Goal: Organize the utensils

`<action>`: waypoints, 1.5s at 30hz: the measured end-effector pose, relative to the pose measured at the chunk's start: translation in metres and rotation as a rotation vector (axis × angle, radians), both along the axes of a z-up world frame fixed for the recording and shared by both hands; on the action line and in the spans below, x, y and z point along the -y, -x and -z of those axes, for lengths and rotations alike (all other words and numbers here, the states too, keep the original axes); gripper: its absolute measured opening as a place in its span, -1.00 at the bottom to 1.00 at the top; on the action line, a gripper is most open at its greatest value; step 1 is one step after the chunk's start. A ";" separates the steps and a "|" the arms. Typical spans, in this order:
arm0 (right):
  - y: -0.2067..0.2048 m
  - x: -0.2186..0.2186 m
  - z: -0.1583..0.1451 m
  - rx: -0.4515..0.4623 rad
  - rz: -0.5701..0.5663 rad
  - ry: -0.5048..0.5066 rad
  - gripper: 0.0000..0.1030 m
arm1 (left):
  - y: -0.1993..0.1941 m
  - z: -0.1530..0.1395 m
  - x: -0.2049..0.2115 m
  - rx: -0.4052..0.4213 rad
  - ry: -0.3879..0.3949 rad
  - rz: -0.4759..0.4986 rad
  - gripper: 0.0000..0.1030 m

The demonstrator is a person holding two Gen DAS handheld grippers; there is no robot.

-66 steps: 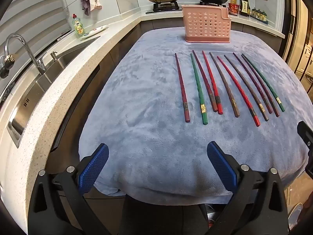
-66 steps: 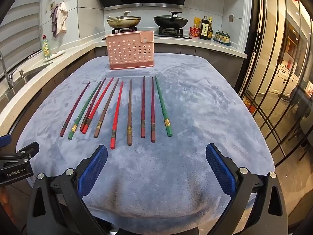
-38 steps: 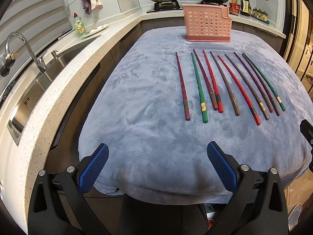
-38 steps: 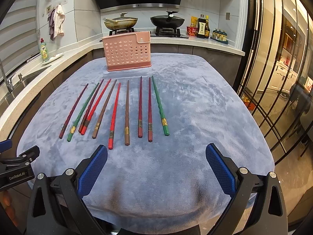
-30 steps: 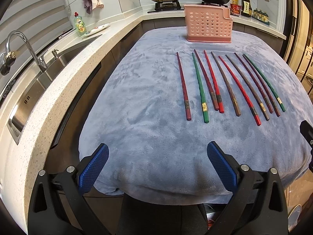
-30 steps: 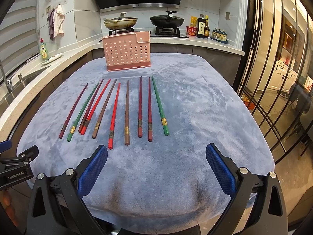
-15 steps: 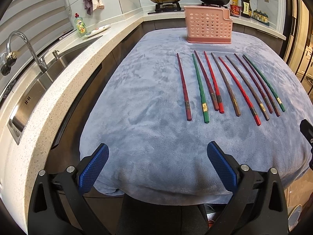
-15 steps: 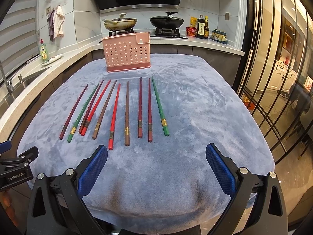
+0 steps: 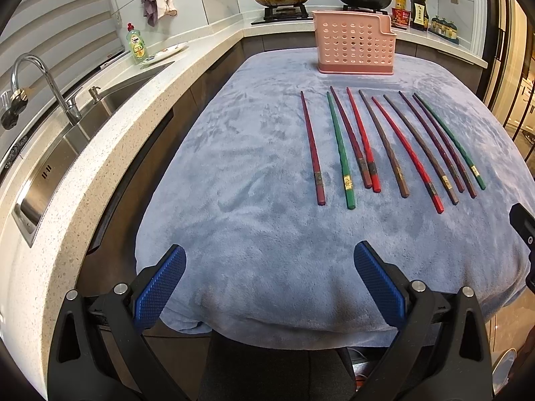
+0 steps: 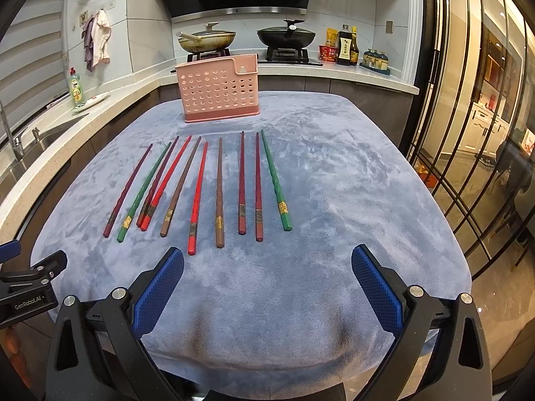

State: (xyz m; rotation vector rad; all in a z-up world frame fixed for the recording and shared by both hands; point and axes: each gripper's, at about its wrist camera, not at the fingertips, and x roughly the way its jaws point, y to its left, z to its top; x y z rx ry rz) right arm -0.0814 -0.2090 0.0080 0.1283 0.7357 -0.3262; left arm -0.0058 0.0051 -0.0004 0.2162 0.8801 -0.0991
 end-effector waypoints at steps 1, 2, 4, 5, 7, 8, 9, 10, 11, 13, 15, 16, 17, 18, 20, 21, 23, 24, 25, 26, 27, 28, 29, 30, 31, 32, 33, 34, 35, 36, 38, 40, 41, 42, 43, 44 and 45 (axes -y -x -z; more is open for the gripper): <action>0.000 0.000 0.000 0.002 0.001 0.000 0.87 | 0.000 0.000 0.000 0.000 -0.001 0.000 0.86; 0.000 0.001 0.000 0.001 0.001 -0.001 0.87 | 0.000 0.000 0.000 0.000 -0.001 0.000 0.87; 0.000 0.000 0.000 0.002 0.003 -0.002 0.87 | 0.000 0.000 0.000 -0.002 -0.001 -0.001 0.87; 0.001 0.000 0.000 0.002 0.004 -0.003 0.87 | 0.000 0.000 0.000 -0.001 -0.001 -0.001 0.87; 0.001 -0.001 0.000 0.002 0.006 -0.004 0.87 | 0.000 0.001 0.000 -0.001 -0.002 0.000 0.86; 0.001 -0.001 0.001 0.001 0.007 -0.004 0.87 | 0.000 0.000 0.000 -0.001 -0.001 -0.001 0.86; 0.001 -0.001 0.001 0.000 0.008 -0.005 0.87 | 0.000 0.001 0.000 -0.001 -0.001 -0.001 0.87; 0.001 -0.001 0.001 0.000 0.008 -0.007 0.87 | 0.000 0.001 0.000 -0.002 -0.001 0.000 0.86; 0.000 0.000 0.002 0.000 0.008 -0.008 0.87 | 0.000 0.001 0.000 -0.002 -0.001 0.000 0.86; 0.000 -0.001 0.002 0.001 0.007 -0.006 0.87 | 0.000 0.001 0.000 -0.002 -0.001 -0.001 0.87; 0.000 0.000 0.002 0.001 0.007 -0.007 0.87 | 0.000 0.001 0.000 -0.001 -0.002 -0.001 0.87; 0.000 0.000 0.002 0.000 0.007 -0.007 0.87 | 0.000 0.001 0.000 -0.001 -0.001 -0.001 0.87; 0.000 0.000 0.002 0.000 0.008 -0.007 0.87 | 0.000 0.001 0.000 -0.001 -0.001 -0.002 0.86; 0.000 0.000 0.002 -0.001 0.008 -0.009 0.87 | 0.000 0.001 0.000 -0.001 -0.002 -0.001 0.86; 0.000 0.000 0.002 0.000 0.009 -0.009 0.87 | 0.000 0.001 0.000 -0.001 -0.001 0.000 0.86; 0.000 0.000 0.002 0.000 0.009 -0.008 0.87 | 0.000 0.001 0.000 -0.002 0.000 0.000 0.87; 0.001 0.001 0.002 0.001 0.008 -0.008 0.87 | 0.000 0.000 0.000 -0.001 -0.002 0.000 0.87; 0.000 0.001 0.002 0.001 0.009 -0.008 0.87 | 0.000 0.001 0.000 -0.001 -0.002 0.000 0.87; 0.000 0.001 0.002 0.000 0.009 -0.010 0.87 | 0.000 0.001 0.000 -0.002 -0.002 0.000 0.87; 0.000 0.003 0.002 0.000 0.010 -0.013 0.87 | 0.000 0.001 0.000 -0.002 -0.002 -0.001 0.86; 0.000 0.004 0.002 0.000 0.011 -0.015 0.87 | 0.000 0.001 0.000 -0.002 0.000 0.000 0.86; 0.000 0.004 0.003 0.000 0.013 -0.016 0.87 | 0.000 0.001 0.000 -0.003 0.000 0.000 0.87; 0.000 0.004 0.003 0.000 0.014 -0.017 0.87 | 0.000 0.001 0.000 -0.004 -0.001 -0.001 0.86; 0.000 0.005 0.003 0.000 0.015 -0.018 0.87 | -0.001 0.002 -0.001 -0.006 0.000 -0.002 0.87; 0.000 0.006 0.003 -0.001 0.016 -0.019 0.87 | -0.001 0.002 -0.001 -0.007 0.002 -0.002 0.87; 0.000 0.007 0.004 -0.001 0.017 -0.020 0.87 | -0.001 0.002 -0.001 -0.009 0.003 -0.002 0.87; 0.000 0.007 0.004 -0.003 0.019 -0.021 0.87 | -0.001 0.003 -0.001 -0.009 0.003 -0.002 0.86; 0.000 0.008 0.004 -0.003 0.019 -0.023 0.87 | -0.001 0.003 -0.001 -0.010 0.004 -0.001 0.86; 0.000 0.008 0.004 -0.004 0.020 -0.024 0.87 | -0.001 0.003 -0.001 -0.009 0.005 0.000 0.86; 0.000 0.009 0.004 -0.003 0.020 -0.025 0.87 | -0.001 0.003 0.000 -0.009 0.007 0.002 0.87; 0.000 0.008 0.004 -0.003 0.020 -0.023 0.87 | -0.001 0.003 0.001 -0.009 0.009 0.007 0.87; 0.000 0.009 0.004 -0.002 0.020 -0.025 0.87 | -0.001 0.003 0.003 -0.010 0.008 0.009 0.87; 0.000 0.009 0.004 -0.003 0.020 -0.025 0.87 | -0.001 0.004 0.003 -0.012 0.009 0.010 0.86; 0.000 0.009 0.004 -0.003 0.020 -0.025 0.87 | -0.001 0.004 0.003 -0.013 0.010 0.011 0.87; 0.000 0.009 0.004 -0.003 0.021 -0.026 0.87 | -0.001 0.004 0.003 -0.014 0.011 0.011 0.87; 0.000 0.009 0.005 -0.003 0.021 -0.026 0.87 | -0.001 0.004 0.004 -0.014 0.011 0.011 0.86; 0.000 0.010 0.005 -0.003 0.022 -0.028 0.87 | -0.001 0.004 0.003 -0.014 0.012 0.011 0.86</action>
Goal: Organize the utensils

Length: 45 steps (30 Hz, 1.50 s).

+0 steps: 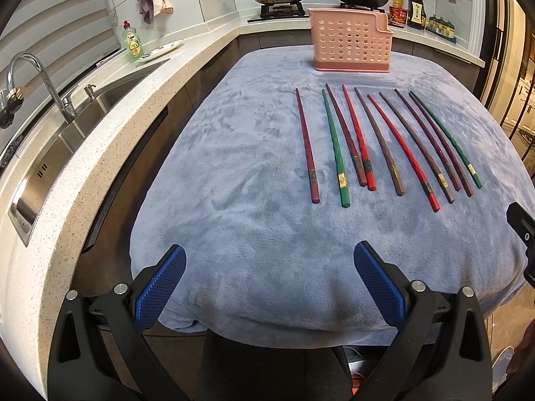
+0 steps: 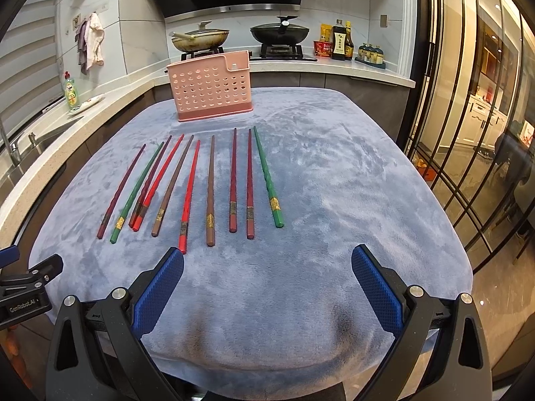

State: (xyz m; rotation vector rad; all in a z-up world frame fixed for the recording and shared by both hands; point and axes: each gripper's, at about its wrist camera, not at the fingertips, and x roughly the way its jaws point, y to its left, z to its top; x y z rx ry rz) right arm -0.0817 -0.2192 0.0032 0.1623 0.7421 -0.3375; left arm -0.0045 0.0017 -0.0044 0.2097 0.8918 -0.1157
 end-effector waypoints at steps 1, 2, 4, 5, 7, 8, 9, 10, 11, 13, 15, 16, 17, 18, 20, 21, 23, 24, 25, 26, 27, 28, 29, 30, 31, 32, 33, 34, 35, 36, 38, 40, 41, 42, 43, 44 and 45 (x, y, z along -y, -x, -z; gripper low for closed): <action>0.000 0.001 0.000 0.000 0.001 -0.002 0.87 | 0.000 0.000 0.000 0.000 0.001 0.000 0.86; 0.000 0.002 0.000 0.000 0.002 -0.003 0.87 | 0.000 0.000 0.000 -0.001 0.001 0.000 0.87; 0.000 0.002 0.000 0.000 0.002 -0.003 0.87 | -0.001 0.001 0.001 -0.005 0.005 0.000 0.87; 0.000 0.002 0.001 0.000 0.003 -0.004 0.87 | -0.002 0.001 0.001 -0.008 0.008 -0.001 0.87; 0.000 0.002 0.001 0.000 0.003 -0.004 0.87 | -0.003 0.002 0.000 -0.014 0.017 -0.001 0.87; 0.000 0.003 0.001 0.000 0.004 -0.005 0.87 | -0.004 0.003 0.000 -0.018 0.023 -0.002 0.87; 0.000 0.003 0.001 -0.001 0.005 -0.004 0.87 | -0.006 0.004 -0.001 -0.024 0.031 -0.004 0.87; 0.000 0.005 0.001 -0.001 0.010 -0.004 0.87 | -0.008 0.005 -0.002 -0.027 0.036 -0.004 0.87; 0.000 0.007 0.002 -0.002 0.014 -0.004 0.87 | -0.010 0.006 -0.003 -0.032 0.044 -0.006 0.87; 0.000 0.011 0.004 -0.005 0.022 -0.005 0.87 | -0.015 0.007 -0.006 -0.034 0.051 -0.017 0.87; -0.001 0.018 0.004 -0.006 0.031 -0.007 0.87 | -0.020 0.009 -0.009 -0.037 0.061 -0.021 0.87; -0.003 0.020 0.004 -0.006 0.035 -0.008 0.87 | -0.024 0.010 -0.010 -0.040 0.067 -0.021 0.86; -0.004 0.024 0.005 -0.005 0.040 -0.007 0.87 | -0.029 0.011 -0.010 -0.041 0.072 -0.021 0.86; -0.005 0.026 0.005 -0.002 0.042 -0.006 0.87 | -0.032 0.012 -0.010 -0.041 0.076 -0.022 0.86; -0.010 0.032 0.005 0.004 0.045 0.005 0.87 | -0.040 0.014 -0.009 -0.038 0.079 -0.023 0.86; -0.013 0.034 0.005 0.005 0.047 0.011 0.87 | -0.047 0.016 -0.008 -0.033 0.077 -0.031 0.86; -0.020 0.040 0.006 0.006 0.054 0.009 0.87 | -0.058 0.019 -0.007 -0.032 0.089 -0.038 0.86; -0.024 0.044 0.006 0.008 0.056 0.003 0.87 | -0.062 0.020 -0.008 -0.032 0.096 -0.039 0.86; -0.028 0.047 0.007 0.009 0.058 -0.004 0.87 | -0.068 0.021 -0.007 -0.034 0.103 -0.042 0.86; -0.034 0.051 0.009 0.009 0.058 -0.012 0.87 | -0.071 0.022 -0.006 -0.033 0.106 -0.041 0.86; -0.039 0.053 0.010 0.007 0.057 -0.019 0.86 | -0.077 0.024 -0.004 -0.032 0.108 -0.038 0.86; -0.043 0.055 0.011 0.004 0.055 -0.022 0.84 | -0.080 0.026 -0.002 -0.034 0.106 -0.037 0.86; -0.050 0.056 0.013 0.000 0.047 -0.022 0.77 | -0.085 0.028 0.000 -0.033 0.104 -0.032 0.86; -0.056 0.056 0.016 -0.010 0.041 -0.014 0.68 | -0.088 0.029 0.001 -0.034 0.102 -0.032 0.86; -0.063 0.055 0.018 -0.026 0.036 -0.005 0.63 | -0.091 0.030 0.002 -0.035 0.100 -0.031 0.85; -0.069 0.055 0.021 -0.038 0.029 -0.005 0.53 | -0.095 0.032 0.004 -0.039 0.102 -0.027 0.84; -0.074 0.055 0.024 -0.048 0.023 -0.012 0.45 | -0.098 0.033 0.005 -0.041 0.103 -0.026 0.83; -0.079 0.056 0.027 -0.056 0.018 -0.023 0.41 | -0.100 0.035 0.006 -0.044 0.102 -0.025 0.82; -0.083 0.056 0.029 -0.060 0.014 -0.035 0.32 | -0.103 0.037 0.009 -0.051 0.102 -0.020 0.81; -0.086 0.056 0.031 -0.061 0.010 -0.042 0.27 | -0.105 0.039 0.009 -0.055 0.102 -0.019 0.79; -0.092 0.055 0.033 -0.063 0.003 -0.043 0.21 | -0.108 0.041 0.010 -0.068 0.109 -0.015 0.70; -0.097 0.056 0.037 -0.071 -0.002 -0.050 0.09 | -0.112 0.045 0.010 -0.088 0.125 -0.011 0.59; -0.100 0.056 0.039 -0.078 -0.006 -0.062 0.01 | -0.113 0.048 0.010 -0.103 0.134 -0.010 0.57; -0.101 0.056 0.041 -0.082 -0.008 -0.071 -0.04 | -0.114 0.050 0.009 -0.112 0.140 -0.007 0.47; -0.103 0.056 0.043 -0.088 -0.010 -0.077 -0.06 | -0.115 0.052 0.009 -0.123 0.147 -0.005 0.40; -0.104 0.056 0.045 -0.093 -0.012 -0.080 -0.12 | -0.114 0.053 0.010 -0.120 0.147 -0.006 0.40; -0.106 0.056 0.047 -0.097 -0.013 -0.081 -0.18 | -0.113 0.053 0.010 -0.116 0.143 -0.005 0.40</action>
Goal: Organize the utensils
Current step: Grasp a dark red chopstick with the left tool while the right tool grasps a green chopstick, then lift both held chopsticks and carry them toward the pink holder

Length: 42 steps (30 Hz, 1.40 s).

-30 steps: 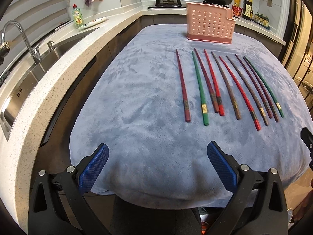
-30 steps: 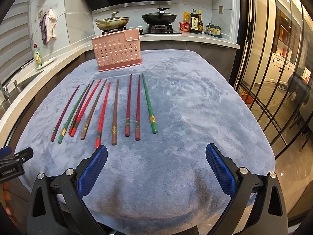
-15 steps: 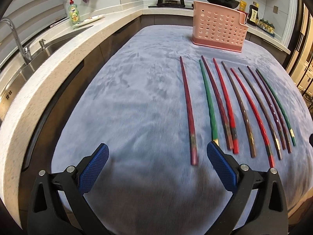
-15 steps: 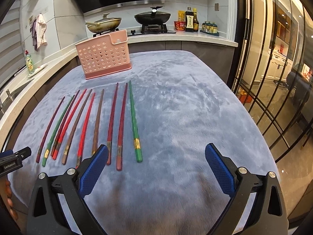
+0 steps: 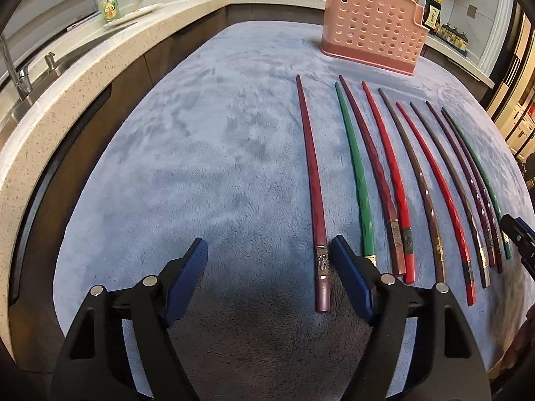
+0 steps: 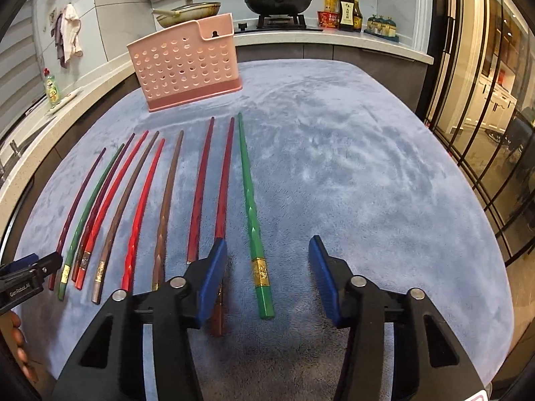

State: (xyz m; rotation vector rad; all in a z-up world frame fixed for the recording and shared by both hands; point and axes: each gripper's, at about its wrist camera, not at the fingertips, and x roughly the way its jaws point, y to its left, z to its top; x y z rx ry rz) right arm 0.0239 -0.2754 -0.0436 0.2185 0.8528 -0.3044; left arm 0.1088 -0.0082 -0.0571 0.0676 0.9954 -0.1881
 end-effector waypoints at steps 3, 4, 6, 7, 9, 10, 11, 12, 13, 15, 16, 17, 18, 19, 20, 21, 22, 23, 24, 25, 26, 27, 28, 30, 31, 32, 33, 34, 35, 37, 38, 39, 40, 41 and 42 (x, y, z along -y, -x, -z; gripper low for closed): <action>-0.001 0.001 0.008 -0.016 0.001 -0.015 -0.37 | 0.002 0.000 0.000 0.005 0.000 0.004 0.26; 0.000 0.001 0.008 -0.011 0.002 -0.014 -0.39 | 0.002 -0.001 0.000 0.006 0.003 0.004 0.20; 0.002 0.002 0.009 -0.010 0.003 -0.018 -0.52 | 0.003 -0.002 -0.003 0.005 0.016 -0.005 0.06; 0.003 0.004 0.009 -0.007 0.004 -0.028 -0.55 | 0.003 -0.003 -0.006 0.005 0.022 -0.014 -0.08; 0.006 0.007 0.008 -0.004 0.002 -0.050 -0.72 | 0.003 -0.005 -0.009 0.003 0.035 -0.018 -0.33; 0.007 0.008 0.008 -0.003 0.001 -0.056 -0.78 | 0.003 -0.005 -0.010 0.000 0.041 -0.016 -0.47; 0.008 0.009 0.007 -0.002 0.000 -0.067 -0.80 | 0.004 -0.006 -0.010 -0.004 0.048 -0.010 -0.52; 0.009 0.009 0.006 -0.001 0.000 -0.073 -0.81 | 0.004 -0.006 -0.010 -0.006 0.050 -0.008 -0.65; 0.011 0.009 0.004 0.002 -0.003 -0.079 -0.81 | 0.005 -0.007 -0.010 -0.007 0.053 -0.005 -0.75; 0.015 0.007 0.000 0.010 -0.010 -0.074 -0.82 | 0.008 -0.008 -0.009 -0.008 0.052 0.002 -0.79; 0.018 0.006 -0.003 0.017 -0.011 -0.066 -0.82 | 0.009 -0.009 -0.008 -0.010 0.052 0.004 -0.80; 0.020 0.005 -0.006 0.023 -0.011 -0.063 -0.83 | 0.011 -0.010 -0.008 -0.013 0.056 0.009 -0.80; 0.022 0.005 -0.008 0.029 -0.011 -0.059 -0.84 | 0.012 -0.011 -0.008 -0.015 0.058 0.011 -0.81; 0.025 0.005 -0.012 0.036 -0.010 -0.059 -0.84 | 0.014 -0.012 -0.008 -0.015 0.060 0.013 -0.82; 0.028 0.005 -0.014 0.041 -0.010 -0.059 -0.85 | 0.017 -0.014 -0.008 -0.012 0.061 0.015 -0.82; 0.031 0.005 -0.016 0.048 -0.007 -0.059 -0.85 | 0.018 -0.015 -0.008 -0.010 0.060 0.016 -0.82; 0.034 0.006 -0.019 0.054 -0.004 -0.061 -0.85 | 0.021 -0.018 -0.009 -0.007 0.060 0.018 -0.82; 0.037 0.007 -0.021 0.061 -0.002 -0.063 -0.86 | 0.023 -0.019 -0.009 -0.005 0.062 0.018 -0.82; 0.041 0.007 -0.024 0.066 0.000 -0.065 -0.86 | 0.026 -0.021 -0.011 -0.001 0.067 0.019 -0.83; 0.044 0.007 -0.026 0.071 0.001 -0.065 -0.86 | 0.028 -0.023 -0.012 0.001 0.069 0.019 -0.83; 0.046 0.008 -0.029 0.076 0.001 -0.065 -0.86 | 0.031 -0.026 -0.015 0.003 0.073 0.016 -0.83; 0.049 0.008 -0.031 0.082 0.001 -0.063 -0.86 | 0.032 -0.028 -0.016 0.003 0.077 0.015 -0.83; 0.053 0.008 -0.036 0.094 0.002 -0.061 -0.86 | 0.034 -0.030 -0.018 0.005 0.079 0.013 -0.83; 0.057 0.008 -0.044 0.111 0.003 -0.056 -0.86 | 0.038 -0.037 -0.022 0.012 0.085 0.006 -0.83; 0.060 0.009 -0.050 0.124 0.005 -0.049 -0.86 | 0.040 -0.041 -0.025 0.019 0.090 0.002 -0.85; 0.062 0.009 -0.054 0.133 0.006 -0.045 -0.86 | 0.042 -0.044 -0.026 0.025 0.094 0.000 -0.88; 0.064 0.010 -0.060 0.147 0.008 -0.041 -0.86 | 0.043 -0.050 -0.028 0.037 0.100 -0.002 -0.91; 0.065 0.010 -0.065 0.160 0.009 -0.039 -0.86 | 0.045 -0.055 -0.030 0.046 0.106 -0.004 -0.91; 0.067 0.011 -0.070 0.172 0.011 -0.039 -0.86 | 0.046 -0.061 -0.031 0.057 0.112 -0.006 -0.91; 0.070 0.012 -0.080 0.196 0.014 -0.038 -0.86 | 0.048 -0.073 -0.034 0.077 0.123 -0.007 -0.92; 0.071 0.013 -0.086 0.210 0.015 -0.036 -0.86 | 0.049 -0.078 -0.035 0.087 0.128 -0.006 -0.93; 0.072 0.013 -0.090 0.221 0.015 -0.033 -0.86 | 0.049 -0.085 -0.035 0.101 0.131 -0.004 -0.94; 0.073 0.014 -0.095 0.233 0.017 -0.030 -0.86 | 0.049 -0.091 -0.035 0.112 0.133 -0.002 -0.96; 0.073 0.016 -0.101 0.247 0.021 -0.029 -0.86 | 0.050 -0.095 -0.035 0.120 0.137 0.000 -0.96; 0.074 0.017 -0.104 0.256 0.024 -0.030 -0.86 | 0.049 -0.098 -0.035 0.126 0.141 0.001 -0.97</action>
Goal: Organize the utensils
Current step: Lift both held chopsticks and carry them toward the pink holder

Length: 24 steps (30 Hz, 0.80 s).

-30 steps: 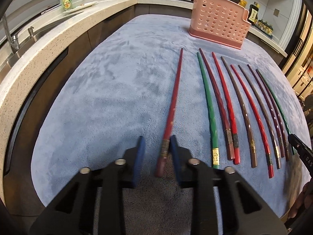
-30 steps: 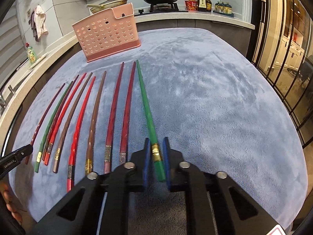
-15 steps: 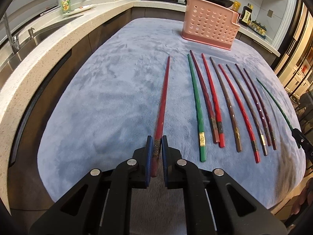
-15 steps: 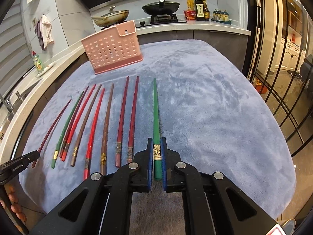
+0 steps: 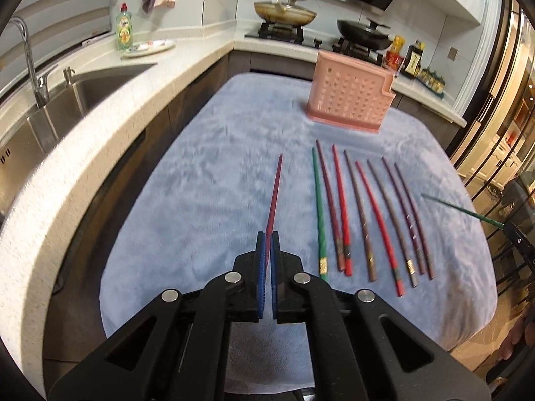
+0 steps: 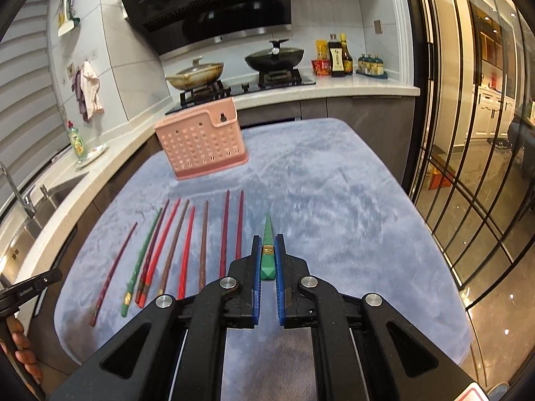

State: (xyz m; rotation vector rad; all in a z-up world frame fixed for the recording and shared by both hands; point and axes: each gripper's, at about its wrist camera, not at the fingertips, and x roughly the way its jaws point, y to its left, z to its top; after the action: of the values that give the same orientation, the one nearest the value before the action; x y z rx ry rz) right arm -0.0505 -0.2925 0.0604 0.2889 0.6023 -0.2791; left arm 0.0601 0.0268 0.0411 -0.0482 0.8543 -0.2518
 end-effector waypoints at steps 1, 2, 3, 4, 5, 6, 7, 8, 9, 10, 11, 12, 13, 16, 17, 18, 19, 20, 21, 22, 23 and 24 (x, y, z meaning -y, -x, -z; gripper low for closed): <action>0.001 0.002 -0.005 0.013 0.004 -0.001 -0.86 | -0.001 -0.003 0.000 0.006 0.001 0.001 -0.96; 0.001 0.003 -0.006 0.017 0.006 0.000 -0.86 | -0.002 -0.003 0.000 0.006 0.001 0.001 -0.96; 0.002 0.004 -0.007 0.019 0.007 0.003 -0.86 | -0.003 0.000 0.001 -0.004 0.001 0.007 -0.94; 0.003 0.004 -0.007 0.019 0.008 0.003 -0.86 | -0.003 0.004 0.001 -0.016 0.004 0.015 -0.94; 0.002 0.004 -0.007 0.019 0.007 0.000 -0.86 | -0.004 0.014 0.003 -0.041 0.000 0.024 -0.92; 0.003 0.004 -0.006 0.015 0.007 -0.003 -0.86 | -0.005 0.021 0.003 -0.058 -0.007 0.023 -0.77; 0.004 0.003 -0.004 0.010 0.005 -0.005 -0.86 | -0.005 0.031 0.003 -0.077 -0.011 0.024 -0.51; 0.004 0.002 -0.001 0.001 0.004 -0.010 -0.86 | -0.005 0.039 0.003 -0.089 -0.016 0.026 -0.40; 0.004 0.002 0.000 -0.005 0.003 -0.013 -0.86 | -0.005 0.049 0.004 -0.100 -0.030 0.022 -0.30; 0.004 0.001 0.002 -0.011 0.002 -0.014 -0.86 | -0.006 0.058 0.004 -0.110 -0.035 0.027 -0.30; 0.004 0.000 0.005 -0.017 0.000 -0.014 -0.86 | -0.007 0.068 0.005 -0.127 -0.042 0.033 -0.30; 0.004 -0.001 0.008 -0.025 -0.001 -0.014 -0.86 | -0.009 0.074 0.004 -0.139 -0.040 0.034 -0.30; 0.004 -0.002 0.010 -0.030 -0.002 -0.014 -0.86 | -0.010 0.080 0.004 -0.150 -0.035 0.035 -0.30; 0.004 -0.003 0.014 -0.040 -0.002 -0.016 -0.86 | -0.013 0.092 0.001 -0.174 -0.014 0.028 -0.32; 0.004 -0.004 0.015 -0.044 -0.001 -0.016 -0.86 | -0.013 0.093 0.001 -0.168 -0.012 0.029 -0.33; 0.004 -0.004 0.016 -0.046 -0.001 -0.015 -0.86 | -0.013 0.092 0.001 -0.159 -0.017 0.034 -0.34; 0.004 -0.005 0.017 -0.048 0.000 -0.015 -0.86 | -0.012 0.092 0.002 -0.157 -0.023 0.037 -0.38; 0.004 -0.005 0.018 -0.052 0.001 -0.017 -0.86 | -0.012 0.092 0.003 -0.154 -0.031 0.038 -0.45; 0.004 -0.005 0.020 -0.054 0.001 -0.019 -0.86 | -0.012 0.093 0.003 -0.151 -0.040 0.038 -0.61; 0.004 -0.005 0.021 -0.057 0.001 -0.020 -0.86 | -0.012 0.093 0.002 -0.148 -0.047 0.038 -0.69; 0.004 -0.005 0.021 -0.058 0.001 -0.020 -0.86 | -0.012 0.093 0.002 -0.147 -0.044 0.042 -0.76; 0.004 -0.006 0.021 -0.058 0.001 -0.021 -0.86 | -0.011 0.093 0.000 -0.151 -0.037 0.048 -0.83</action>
State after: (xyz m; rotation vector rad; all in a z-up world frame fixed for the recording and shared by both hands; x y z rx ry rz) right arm -0.0549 -0.2867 0.0398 0.3022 0.6631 -0.2831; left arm 0.0714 0.0263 -0.0517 -0.0122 1.0108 -0.2797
